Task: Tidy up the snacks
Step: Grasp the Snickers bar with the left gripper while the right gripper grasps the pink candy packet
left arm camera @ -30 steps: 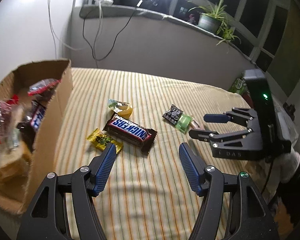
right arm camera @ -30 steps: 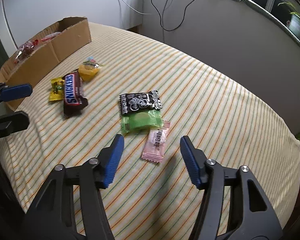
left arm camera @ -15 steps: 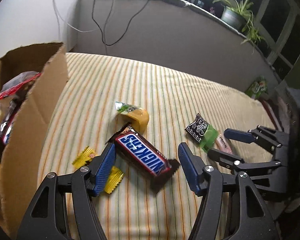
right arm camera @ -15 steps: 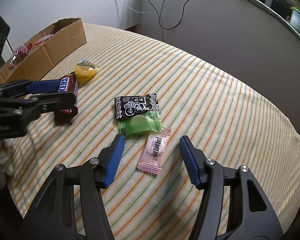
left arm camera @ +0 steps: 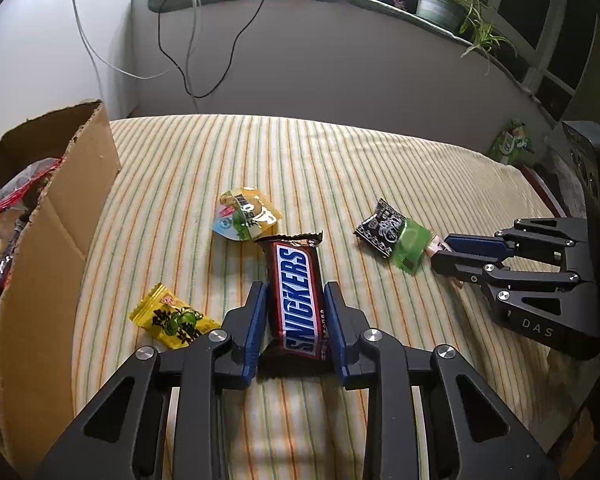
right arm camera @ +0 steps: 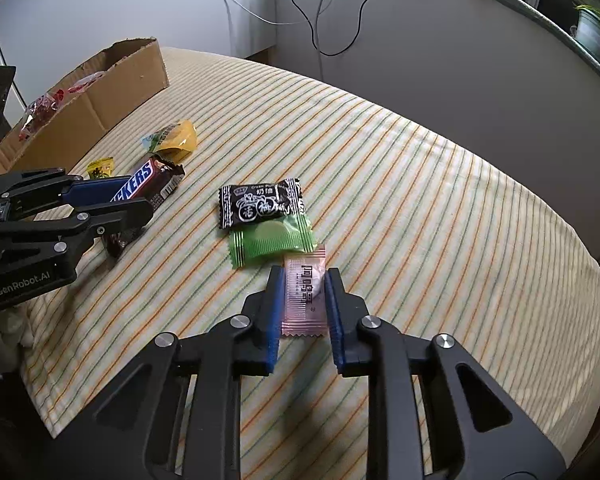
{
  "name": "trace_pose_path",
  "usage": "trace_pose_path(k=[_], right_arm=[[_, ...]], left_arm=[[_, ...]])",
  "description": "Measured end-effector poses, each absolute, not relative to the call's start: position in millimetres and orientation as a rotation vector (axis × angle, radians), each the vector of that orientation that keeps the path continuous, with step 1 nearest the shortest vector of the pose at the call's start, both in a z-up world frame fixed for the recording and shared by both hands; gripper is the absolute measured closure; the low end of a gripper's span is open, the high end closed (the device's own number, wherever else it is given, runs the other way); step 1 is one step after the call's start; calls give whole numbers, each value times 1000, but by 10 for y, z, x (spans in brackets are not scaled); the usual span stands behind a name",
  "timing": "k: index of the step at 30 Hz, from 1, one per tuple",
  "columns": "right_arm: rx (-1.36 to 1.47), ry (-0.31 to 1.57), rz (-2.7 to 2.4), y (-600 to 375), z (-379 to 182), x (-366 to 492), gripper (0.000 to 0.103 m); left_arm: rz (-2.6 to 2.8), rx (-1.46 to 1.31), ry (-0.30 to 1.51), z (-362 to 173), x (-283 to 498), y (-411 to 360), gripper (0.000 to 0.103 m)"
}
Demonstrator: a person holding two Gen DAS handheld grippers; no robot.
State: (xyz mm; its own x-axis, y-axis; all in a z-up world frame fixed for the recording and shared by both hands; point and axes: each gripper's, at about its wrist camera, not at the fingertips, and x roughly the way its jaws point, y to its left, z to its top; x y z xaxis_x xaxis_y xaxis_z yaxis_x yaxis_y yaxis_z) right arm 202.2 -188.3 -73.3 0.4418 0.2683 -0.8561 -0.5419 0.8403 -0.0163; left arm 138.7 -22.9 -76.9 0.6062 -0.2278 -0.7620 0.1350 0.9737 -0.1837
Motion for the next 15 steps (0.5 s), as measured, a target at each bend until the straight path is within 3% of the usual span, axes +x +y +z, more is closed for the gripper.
trace_pose_path(k=[15], right_arm=[[-262, 963, 476, -2059, -540, 1839, 83]], left_arm=[[-239, -145, 823, -531, 1129, -170, 76]])
